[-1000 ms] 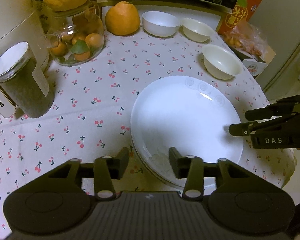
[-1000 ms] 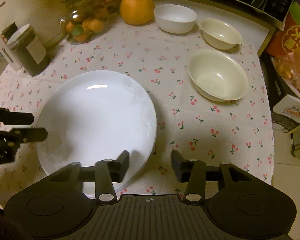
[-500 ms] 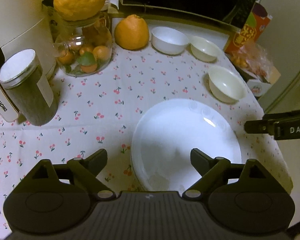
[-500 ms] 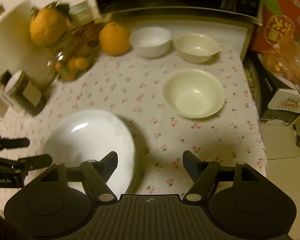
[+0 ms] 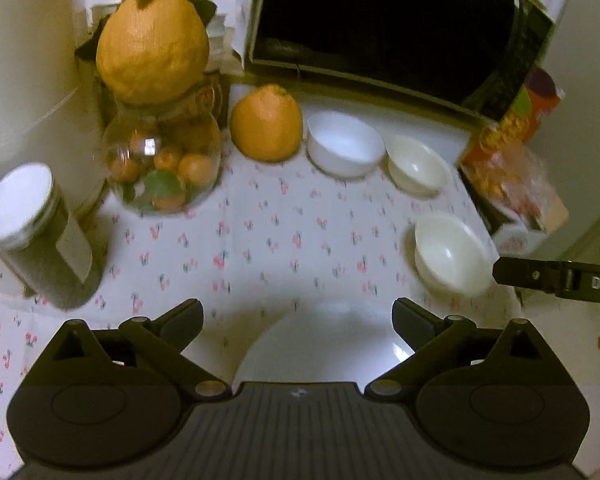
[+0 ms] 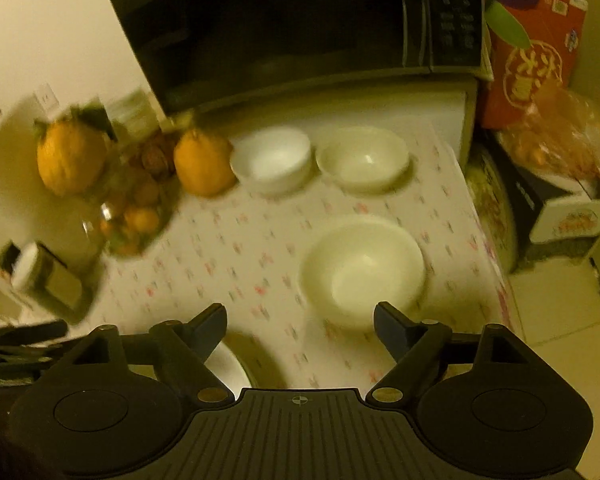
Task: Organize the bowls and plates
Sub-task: 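Move both tools toward the white bowl beside the microwave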
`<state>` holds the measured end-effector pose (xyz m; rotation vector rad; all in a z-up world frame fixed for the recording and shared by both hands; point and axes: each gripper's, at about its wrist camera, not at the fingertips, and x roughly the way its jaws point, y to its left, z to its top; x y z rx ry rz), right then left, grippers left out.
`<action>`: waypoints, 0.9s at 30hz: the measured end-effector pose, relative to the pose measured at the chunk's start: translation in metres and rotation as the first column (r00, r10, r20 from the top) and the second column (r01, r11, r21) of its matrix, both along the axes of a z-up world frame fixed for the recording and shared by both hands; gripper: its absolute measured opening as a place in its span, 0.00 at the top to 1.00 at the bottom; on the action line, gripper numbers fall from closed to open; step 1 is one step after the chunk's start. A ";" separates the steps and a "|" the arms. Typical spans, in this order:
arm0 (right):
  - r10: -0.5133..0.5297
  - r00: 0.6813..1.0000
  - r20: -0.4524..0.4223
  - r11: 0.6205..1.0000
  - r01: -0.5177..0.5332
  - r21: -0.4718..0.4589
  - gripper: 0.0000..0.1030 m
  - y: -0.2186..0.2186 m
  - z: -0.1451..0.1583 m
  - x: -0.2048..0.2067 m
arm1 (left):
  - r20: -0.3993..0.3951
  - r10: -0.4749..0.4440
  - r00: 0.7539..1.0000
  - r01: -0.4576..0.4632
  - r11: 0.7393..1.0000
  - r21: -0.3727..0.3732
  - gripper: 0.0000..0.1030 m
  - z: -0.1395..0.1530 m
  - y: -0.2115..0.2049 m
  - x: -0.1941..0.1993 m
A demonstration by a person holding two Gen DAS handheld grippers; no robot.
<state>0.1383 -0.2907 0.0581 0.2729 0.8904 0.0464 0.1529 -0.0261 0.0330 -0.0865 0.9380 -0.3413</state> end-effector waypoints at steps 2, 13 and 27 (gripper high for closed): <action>0.008 1.000 0.030 1.000 -0.008 0.005 0.17 0.002 0.010 0.013 | 0.012 0.018 1.000 -0.018 1.000 0.002 0.01 0.005 -0.006 0.011; 0.011 0.994 0.108 1.000 -0.012 0.001 0.12 -0.002 0.016 0.093 | 0.032 0.078 0.996 -0.079 0.997 0.009 0.01 0.003 -0.034 0.083; -0.048 0.994 0.099 0.998 0.043 0.046 0.12 -0.024 -0.037 0.189 | 0.014 0.074 0.997 -0.075 0.997 0.035 0.01 -0.045 -0.062 0.156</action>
